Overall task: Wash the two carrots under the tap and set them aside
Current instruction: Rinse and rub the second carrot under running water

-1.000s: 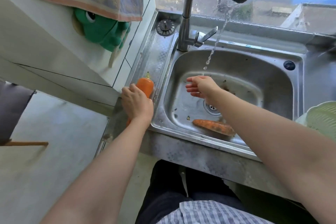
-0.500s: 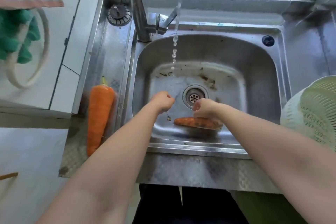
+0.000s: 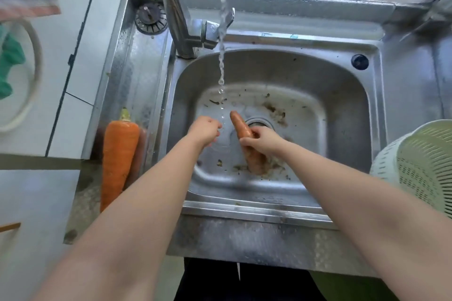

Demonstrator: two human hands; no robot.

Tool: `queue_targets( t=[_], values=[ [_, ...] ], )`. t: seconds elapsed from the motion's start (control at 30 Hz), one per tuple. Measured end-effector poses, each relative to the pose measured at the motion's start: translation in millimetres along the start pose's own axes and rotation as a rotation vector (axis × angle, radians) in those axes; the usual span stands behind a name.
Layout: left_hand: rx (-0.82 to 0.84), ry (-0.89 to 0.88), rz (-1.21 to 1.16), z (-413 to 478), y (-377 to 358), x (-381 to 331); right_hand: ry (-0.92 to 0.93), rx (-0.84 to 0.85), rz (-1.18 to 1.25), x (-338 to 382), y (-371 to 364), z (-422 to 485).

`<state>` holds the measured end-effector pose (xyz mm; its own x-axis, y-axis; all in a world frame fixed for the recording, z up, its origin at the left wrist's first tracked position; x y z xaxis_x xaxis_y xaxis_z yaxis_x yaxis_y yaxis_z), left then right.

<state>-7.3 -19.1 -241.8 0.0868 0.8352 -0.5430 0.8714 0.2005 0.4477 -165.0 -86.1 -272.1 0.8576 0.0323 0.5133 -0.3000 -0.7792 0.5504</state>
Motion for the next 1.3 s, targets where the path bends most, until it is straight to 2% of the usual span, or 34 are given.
queue_targets(
  t=[0.07,0.23,0.3,0.4,0.47,0.57,0.63,0.73,0.8,0.9,1.07,1.2,1.23,1.3],
  values=[
    [-0.011,0.051,-0.088,-9,9,-2,-0.037,-0.052,0.307,24,18,-1],
    [0.108,0.134,-0.283,-42,15,-11,-0.059,-0.076,0.833,83,43,-10],
    [0.107,0.119,-0.352,-49,21,-20,-0.093,-0.116,0.902,93,48,-10],
    [0.017,0.032,-0.276,-48,42,-30,-0.16,-0.187,0.916,99,56,-10],
    [-0.002,0.02,-0.227,-46,51,-33,-0.123,-0.165,1.064,112,57,-9],
    [0.0,0.094,-0.271,-50,58,-29,-0.076,-0.092,1.288,139,51,-13],
    [0.004,0.128,-0.336,-53,60,-29,-0.084,-0.162,1.336,147,50,-14],
    [-0.008,0.031,-0.259,-53,61,-36,-0.222,-0.313,1.446,144,52,-13],
    [-0.033,0.015,-0.237,-53,64,-38,-0.223,-0.29,1.491,144,52,-13],
    [-0.017,0.017,-0.24,-54,65,-41,-0.13,-0.228,1.388,142,52,-15],
    [-0.071,-0.189,-0.228,-61,58,-66,-0.25,-0.39,1.567,124,63,-21],
    [-0.221,0.024,-0.302,-50,66,-58,-0.209,-0.334,1.632,121,68,-27],
    [-0.215,0.005,-0.275,-49,64,-60,-0.21,-0.343,1.646,119,71,-29],
    [-0.162,-0.158,-0.147,-54,51,-75,-0.253,-0.41,1.673,109,78,-29]
  ],
)
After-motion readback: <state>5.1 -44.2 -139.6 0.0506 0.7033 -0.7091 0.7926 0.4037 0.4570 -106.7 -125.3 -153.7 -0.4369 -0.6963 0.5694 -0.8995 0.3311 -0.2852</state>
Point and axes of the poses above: each hand's wrist, its own z-axis towards the middle knuckle, its own y-axis out of the back of the hand, x = y × z, the point moved 9 cm from there along z, towards the middle knuckle, and after that the axes turned 8 degrees about -x, right-handed, at the moved point
